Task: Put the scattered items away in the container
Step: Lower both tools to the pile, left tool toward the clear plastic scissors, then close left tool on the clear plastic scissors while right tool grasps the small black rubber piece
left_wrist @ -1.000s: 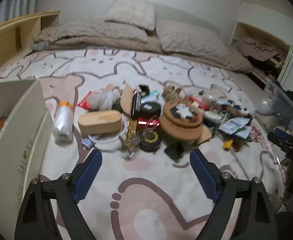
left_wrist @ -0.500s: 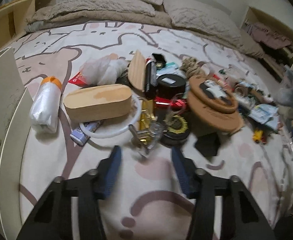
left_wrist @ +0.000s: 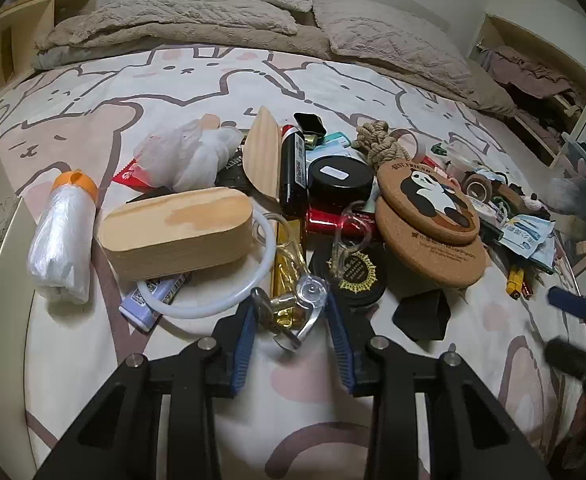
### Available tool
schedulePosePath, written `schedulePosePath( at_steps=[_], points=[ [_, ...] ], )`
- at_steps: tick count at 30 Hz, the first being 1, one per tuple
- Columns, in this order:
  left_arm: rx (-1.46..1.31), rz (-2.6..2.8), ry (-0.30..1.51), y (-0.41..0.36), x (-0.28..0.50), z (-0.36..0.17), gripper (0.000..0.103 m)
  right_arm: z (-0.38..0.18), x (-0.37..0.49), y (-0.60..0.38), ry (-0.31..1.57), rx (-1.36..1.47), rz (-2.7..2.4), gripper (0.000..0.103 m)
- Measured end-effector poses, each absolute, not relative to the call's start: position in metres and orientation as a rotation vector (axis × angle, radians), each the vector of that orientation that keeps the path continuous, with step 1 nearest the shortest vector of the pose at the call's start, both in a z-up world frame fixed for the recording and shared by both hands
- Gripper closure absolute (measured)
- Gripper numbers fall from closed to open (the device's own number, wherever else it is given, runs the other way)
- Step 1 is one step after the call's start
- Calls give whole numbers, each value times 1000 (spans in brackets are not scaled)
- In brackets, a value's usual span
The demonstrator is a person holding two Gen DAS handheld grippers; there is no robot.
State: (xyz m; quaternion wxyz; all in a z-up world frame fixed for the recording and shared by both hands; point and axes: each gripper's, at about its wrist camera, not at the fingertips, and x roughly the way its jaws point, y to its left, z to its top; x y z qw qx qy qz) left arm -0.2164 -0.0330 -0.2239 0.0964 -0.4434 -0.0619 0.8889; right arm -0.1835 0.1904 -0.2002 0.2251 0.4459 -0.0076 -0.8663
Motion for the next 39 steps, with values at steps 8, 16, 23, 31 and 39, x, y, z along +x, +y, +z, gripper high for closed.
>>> schedulePosePath(
  at_steps=[8,16,23,31,39],
  points=[
    [-1343,2623,-244,-38,-204,-224,68,-213,-193,159,12,1210,-2326,9],
    [-1425,2657,-232,-42,-172,-220,68,-222,-204,126,34,1193,-2253,30],
    [-1438,2663,-233,-43,-147,-220,68,-232,-218,117,56,1214,-2288,62],
    [-1409,2689,-148,-34,-125,-222,68,-227,-203,134,44,1214,-2289,77],
    [-1371,2685,-155,-32,-117,-222,68,-214,-172,165,-40,1227,-2311,77]
  ],
)
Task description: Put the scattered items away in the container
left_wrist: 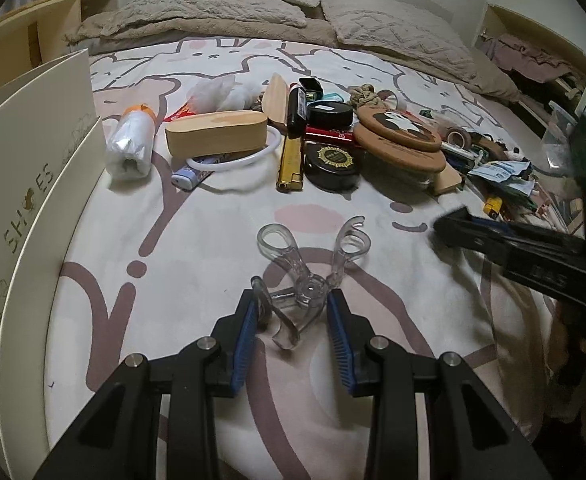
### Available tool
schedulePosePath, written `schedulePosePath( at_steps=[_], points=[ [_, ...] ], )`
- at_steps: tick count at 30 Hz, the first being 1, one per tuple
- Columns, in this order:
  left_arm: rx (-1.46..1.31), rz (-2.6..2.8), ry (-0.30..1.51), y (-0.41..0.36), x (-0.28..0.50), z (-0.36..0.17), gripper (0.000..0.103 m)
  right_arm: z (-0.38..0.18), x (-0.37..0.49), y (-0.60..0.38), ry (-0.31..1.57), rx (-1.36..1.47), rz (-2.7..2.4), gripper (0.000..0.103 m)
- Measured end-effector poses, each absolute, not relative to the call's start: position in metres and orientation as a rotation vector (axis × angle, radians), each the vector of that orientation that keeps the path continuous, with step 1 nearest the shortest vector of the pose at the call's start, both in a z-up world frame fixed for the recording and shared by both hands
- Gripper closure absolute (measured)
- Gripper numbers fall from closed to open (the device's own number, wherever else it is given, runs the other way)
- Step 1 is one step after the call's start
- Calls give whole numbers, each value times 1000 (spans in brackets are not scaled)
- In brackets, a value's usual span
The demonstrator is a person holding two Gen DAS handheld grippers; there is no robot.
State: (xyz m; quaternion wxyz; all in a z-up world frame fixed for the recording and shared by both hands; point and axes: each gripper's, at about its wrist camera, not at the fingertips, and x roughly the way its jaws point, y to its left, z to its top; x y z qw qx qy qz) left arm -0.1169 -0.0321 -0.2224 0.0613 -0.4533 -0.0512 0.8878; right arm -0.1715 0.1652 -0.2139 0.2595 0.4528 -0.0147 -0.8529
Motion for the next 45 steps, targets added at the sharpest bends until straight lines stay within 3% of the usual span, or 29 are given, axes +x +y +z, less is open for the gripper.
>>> schedulePosePath(
  at_steps=[6,10,11,18,20,24,36,39,41,45],
  points=[
    [-1376,2695,-173,-34,-119,-227,62,-212,-157,183,-157,1242,-2310,77],
    [-1345,2711,-155,-29,-122,-229,41,-210,-150,181,-181,1225,-2294,77],
    [-1338,2716,-143,-27,-123,-230,40,-211,-148,181,-186,1226,-2286,77],
    [-1322,2736,-73,-22,-122,-233,40,-224,-142,173,-150,1280,-2253,77],
    [-1324,2743,-61,-22,-121,-233,46,-229,-143,171,-137,1306,-2248,77],
    [-1329,2758,-5,-18,-120,-237,47,-232,-143,170,-124,1311,-2254,77],
    [-1301,2770,-61,-23,-119,-240,44,-237,-133,168,-86,1261,-2306,77],
    [-1299,2743,-61,-20,-118,-241,27,-239,-131,169,-104,1255,-2322,77],
    [-1302,2727,-21,-13,-116,-242,10,-239,-129,169,-106,1242,-2336,77],
    [-1312,2732,-7,-11,-115,-243,7,-240,-129,168,-111,1233,-2348,77]
  ],
)
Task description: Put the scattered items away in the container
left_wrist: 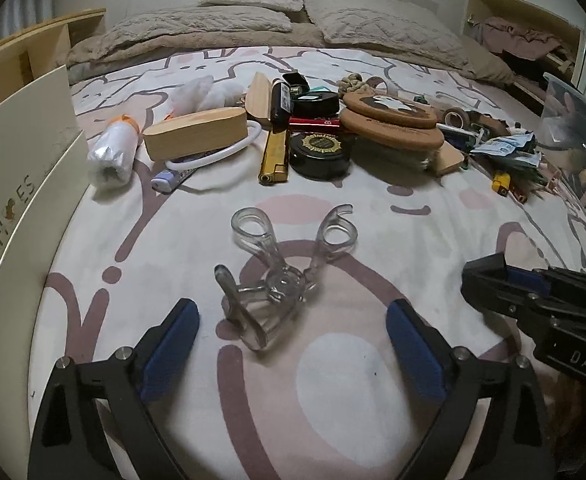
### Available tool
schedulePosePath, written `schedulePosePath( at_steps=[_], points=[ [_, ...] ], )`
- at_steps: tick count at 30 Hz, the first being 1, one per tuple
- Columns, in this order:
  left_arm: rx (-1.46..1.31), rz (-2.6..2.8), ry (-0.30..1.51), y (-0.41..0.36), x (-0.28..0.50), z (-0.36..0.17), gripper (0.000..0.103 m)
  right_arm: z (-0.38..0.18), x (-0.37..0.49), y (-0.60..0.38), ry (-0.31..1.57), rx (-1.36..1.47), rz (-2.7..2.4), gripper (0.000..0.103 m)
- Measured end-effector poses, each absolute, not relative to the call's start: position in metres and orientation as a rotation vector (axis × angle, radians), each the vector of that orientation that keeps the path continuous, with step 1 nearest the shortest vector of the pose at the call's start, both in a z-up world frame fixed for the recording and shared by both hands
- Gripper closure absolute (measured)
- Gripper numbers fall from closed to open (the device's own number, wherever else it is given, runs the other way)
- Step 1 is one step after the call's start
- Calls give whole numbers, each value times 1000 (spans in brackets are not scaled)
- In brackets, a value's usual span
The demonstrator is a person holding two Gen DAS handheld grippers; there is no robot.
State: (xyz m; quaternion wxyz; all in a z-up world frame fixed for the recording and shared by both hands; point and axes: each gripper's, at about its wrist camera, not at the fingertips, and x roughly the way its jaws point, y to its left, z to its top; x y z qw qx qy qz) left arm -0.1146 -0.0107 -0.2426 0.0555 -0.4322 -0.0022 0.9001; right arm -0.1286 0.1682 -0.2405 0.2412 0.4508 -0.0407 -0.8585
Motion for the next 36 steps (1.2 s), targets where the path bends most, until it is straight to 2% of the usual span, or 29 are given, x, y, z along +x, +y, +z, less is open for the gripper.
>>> schedulePosePath(
  at_steps=[3,4,7,8,11,15,18,19,24,27,29,33,34,36],
  points=[
    [-1317,2720,-21,-12,-114,-244,3,-241,-127,168,-118,1224,-2354,76],
    [-1321,2719,-5,-10,-114,-245,0,-241,-127,168,-122,1219,-2348,72],
    [-1331,2740,50,-5,-113,-245,1,-241,-123,161,-111,1190,-2299,39],
    [-1335,2751,45,-7,-113,-246,1,-240,-121,156,-76,1180,-2298,33],
    [-1345,2772,-25,-16,-114,-244,1,-240,-115,146,3,1157,-2309,24],
    [-1342,2772,-38,-21,-113,-242,2,-239,-112,142,61,1147,-2343,18],
    [-1343,2766,-20,-20,-114,-242,3,-238,-112,142,108,1168,-2401,8],
    [-1342,2764,-16,-20,-115,-242,4,-238,-112,143,123,1180,-2429,1],
    [-1329,2762,0,-18,-119,-241,16,-244,-115,138,213,1226,-2475,0],
    [-1319,2758,5,-18,-120,-240,28,-245,-114,140,218,1213,-2468,0],
    [-1310,2755,1,-18,-119,-238,42,-245,-117,144,189,1224,-2444,0],
    [-1298,2745,-7,-20,-118,-235,56,-241,-118,149,152,1217,-2444,0],
    [-1295,2743,-8,-20,-118,-235,59,-240,-118,149,157,1214,-2446,2],
    [-1292,2734,-7,-20,-118,-235,63,-239,-118,147,177,1202,-2462,12]
  ],
)
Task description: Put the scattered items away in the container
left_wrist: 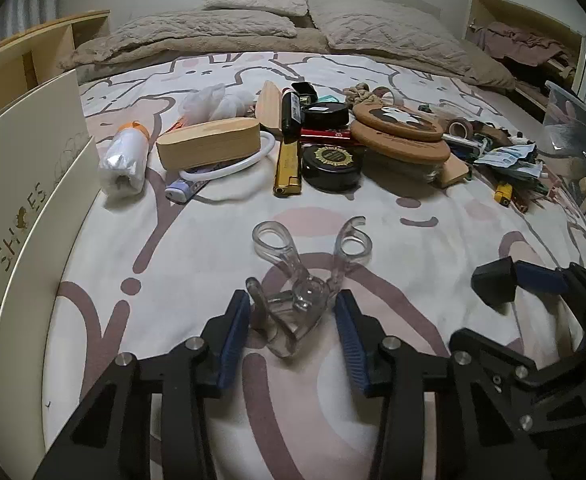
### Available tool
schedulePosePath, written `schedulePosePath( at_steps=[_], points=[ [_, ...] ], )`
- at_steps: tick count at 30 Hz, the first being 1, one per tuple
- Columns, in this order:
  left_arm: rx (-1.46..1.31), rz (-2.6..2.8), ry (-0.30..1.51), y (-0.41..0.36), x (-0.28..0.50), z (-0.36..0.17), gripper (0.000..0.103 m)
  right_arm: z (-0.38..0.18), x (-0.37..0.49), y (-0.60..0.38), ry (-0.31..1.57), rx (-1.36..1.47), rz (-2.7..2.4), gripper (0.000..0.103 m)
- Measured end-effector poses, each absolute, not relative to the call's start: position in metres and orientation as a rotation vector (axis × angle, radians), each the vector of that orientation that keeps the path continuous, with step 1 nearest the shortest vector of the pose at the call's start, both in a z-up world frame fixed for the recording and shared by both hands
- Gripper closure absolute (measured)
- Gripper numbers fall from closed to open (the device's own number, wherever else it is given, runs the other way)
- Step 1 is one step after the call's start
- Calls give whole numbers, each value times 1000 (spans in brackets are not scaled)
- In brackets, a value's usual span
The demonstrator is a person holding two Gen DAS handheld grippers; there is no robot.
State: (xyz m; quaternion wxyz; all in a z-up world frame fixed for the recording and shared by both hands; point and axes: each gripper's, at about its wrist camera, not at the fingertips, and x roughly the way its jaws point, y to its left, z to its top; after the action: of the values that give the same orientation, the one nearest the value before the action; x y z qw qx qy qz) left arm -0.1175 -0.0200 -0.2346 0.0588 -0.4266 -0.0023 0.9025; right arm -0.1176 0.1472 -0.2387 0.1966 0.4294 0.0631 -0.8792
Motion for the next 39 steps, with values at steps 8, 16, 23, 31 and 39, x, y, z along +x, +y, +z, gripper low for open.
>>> schedulePosePath(
  at_steps=[8,16,23,31,39],
  points=[
    [-1278,2724,38,-16,-116,-233,67,-234,-124,152,159,1172,-2467,71],
    [-1270,2721,20,-16,-112,-231,67,-226,-125,162,97,1146,-2481,76],
    [-1267,2714,-18,-17,-110,-227,67,-222,-123,163,50,1140,-2445,76],
    [-1254,2703,-53,-18,-107,-223,67,-215,-119,164,24,1111,-2431,76],
    [-1301,2664,-98,-19,-110,-232,64,-223,-123,164,6,1168,-2402,76]
  ],
)
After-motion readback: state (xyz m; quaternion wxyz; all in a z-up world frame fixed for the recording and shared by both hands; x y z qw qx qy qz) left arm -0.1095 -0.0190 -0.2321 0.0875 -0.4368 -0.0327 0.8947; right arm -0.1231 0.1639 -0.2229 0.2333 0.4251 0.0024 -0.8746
